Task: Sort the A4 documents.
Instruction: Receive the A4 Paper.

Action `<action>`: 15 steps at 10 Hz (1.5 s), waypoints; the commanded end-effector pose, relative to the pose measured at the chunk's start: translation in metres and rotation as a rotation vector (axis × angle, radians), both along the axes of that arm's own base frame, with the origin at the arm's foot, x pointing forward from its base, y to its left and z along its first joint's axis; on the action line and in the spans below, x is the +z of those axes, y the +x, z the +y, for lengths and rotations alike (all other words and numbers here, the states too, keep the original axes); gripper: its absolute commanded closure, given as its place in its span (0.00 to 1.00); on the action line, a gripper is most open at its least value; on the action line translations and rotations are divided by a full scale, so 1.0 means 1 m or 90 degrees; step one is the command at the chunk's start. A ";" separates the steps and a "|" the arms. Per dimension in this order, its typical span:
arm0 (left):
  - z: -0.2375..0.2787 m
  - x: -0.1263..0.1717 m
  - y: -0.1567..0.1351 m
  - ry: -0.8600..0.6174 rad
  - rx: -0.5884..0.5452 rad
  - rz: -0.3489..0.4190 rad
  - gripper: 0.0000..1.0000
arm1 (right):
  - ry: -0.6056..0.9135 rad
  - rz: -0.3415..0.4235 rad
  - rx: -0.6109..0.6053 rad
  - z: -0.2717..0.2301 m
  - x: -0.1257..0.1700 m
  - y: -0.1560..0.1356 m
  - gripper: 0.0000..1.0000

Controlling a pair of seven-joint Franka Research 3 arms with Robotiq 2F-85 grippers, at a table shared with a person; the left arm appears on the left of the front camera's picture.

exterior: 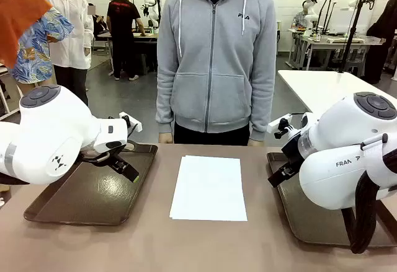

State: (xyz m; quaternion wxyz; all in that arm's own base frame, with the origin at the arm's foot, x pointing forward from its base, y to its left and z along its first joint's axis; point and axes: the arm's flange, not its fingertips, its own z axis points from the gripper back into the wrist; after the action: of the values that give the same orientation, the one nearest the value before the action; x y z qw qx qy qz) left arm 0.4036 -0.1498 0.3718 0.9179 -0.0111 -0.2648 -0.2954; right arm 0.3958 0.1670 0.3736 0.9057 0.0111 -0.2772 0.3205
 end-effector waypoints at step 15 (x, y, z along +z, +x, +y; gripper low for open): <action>0.000 0.000 0.000 0.000 0.000 0.000 0.00 | 0.000 0.000 0.000 0.000 0.000 0.000 0.00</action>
State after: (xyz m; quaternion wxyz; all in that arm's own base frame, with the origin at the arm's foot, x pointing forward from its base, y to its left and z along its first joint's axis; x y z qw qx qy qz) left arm 0.4036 -0.1498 0.3718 0.9179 -0.0112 -0.2648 -0.2954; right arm 0.3958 0.1670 0.3736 0.9057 0.0110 -0.2772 0.3207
